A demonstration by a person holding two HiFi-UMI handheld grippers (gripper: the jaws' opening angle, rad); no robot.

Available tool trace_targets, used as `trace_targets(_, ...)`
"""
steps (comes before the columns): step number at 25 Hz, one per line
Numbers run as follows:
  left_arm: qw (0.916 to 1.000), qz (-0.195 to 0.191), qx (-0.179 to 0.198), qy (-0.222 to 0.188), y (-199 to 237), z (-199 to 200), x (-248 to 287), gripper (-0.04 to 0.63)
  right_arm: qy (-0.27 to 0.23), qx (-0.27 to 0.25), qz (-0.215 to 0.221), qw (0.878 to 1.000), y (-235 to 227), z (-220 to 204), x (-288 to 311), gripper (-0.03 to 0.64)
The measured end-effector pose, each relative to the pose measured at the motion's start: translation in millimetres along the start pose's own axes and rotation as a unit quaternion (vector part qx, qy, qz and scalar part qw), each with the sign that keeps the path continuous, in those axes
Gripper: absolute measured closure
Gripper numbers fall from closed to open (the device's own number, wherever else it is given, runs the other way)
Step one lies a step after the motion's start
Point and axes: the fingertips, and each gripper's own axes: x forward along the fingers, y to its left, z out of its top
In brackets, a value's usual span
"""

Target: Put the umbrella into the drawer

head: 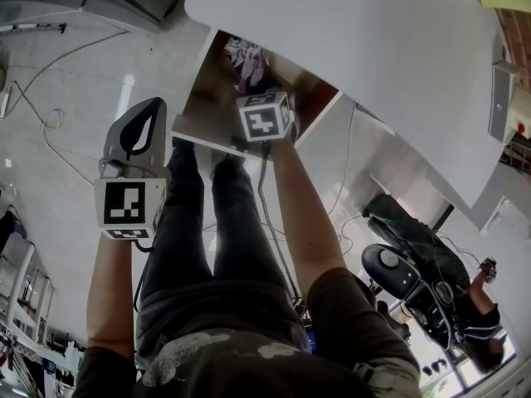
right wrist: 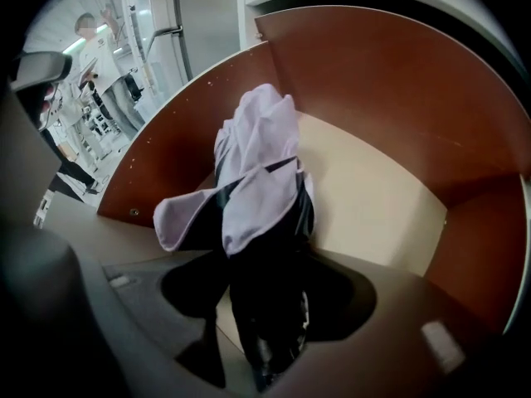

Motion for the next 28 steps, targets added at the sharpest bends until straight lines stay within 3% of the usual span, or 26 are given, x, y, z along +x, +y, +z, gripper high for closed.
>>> trace_targets(8,1.0000,-0.006,0.003,-0.007,1.0,4.5,-6.6,0.584,0.022,0.009,0.019,1.000,12.0,-7.0,-1.3,0.295)
trace_targets(13,0.9997,-0.014,0.014,-0.014,5.2,14.7,-11.9,0.584,0.018,0.018,0.032,0.999,23.8,-6.2,-20.8,0.295)
trace_targets(21,0.9978,-0.048,0.039,-0.022,2.3,58.9,-23.8,0.584,-0.048,0.053,0.026,0.997,27.8,30.2,-95.3,0.295)
trace_targets(28,0.9913,-0.092,0.080,-0.049,-13.8,117.6,-34.8,0.584,-0.131,0.127,0.009,0.983,15.3,63.7,-188.5,0.295)
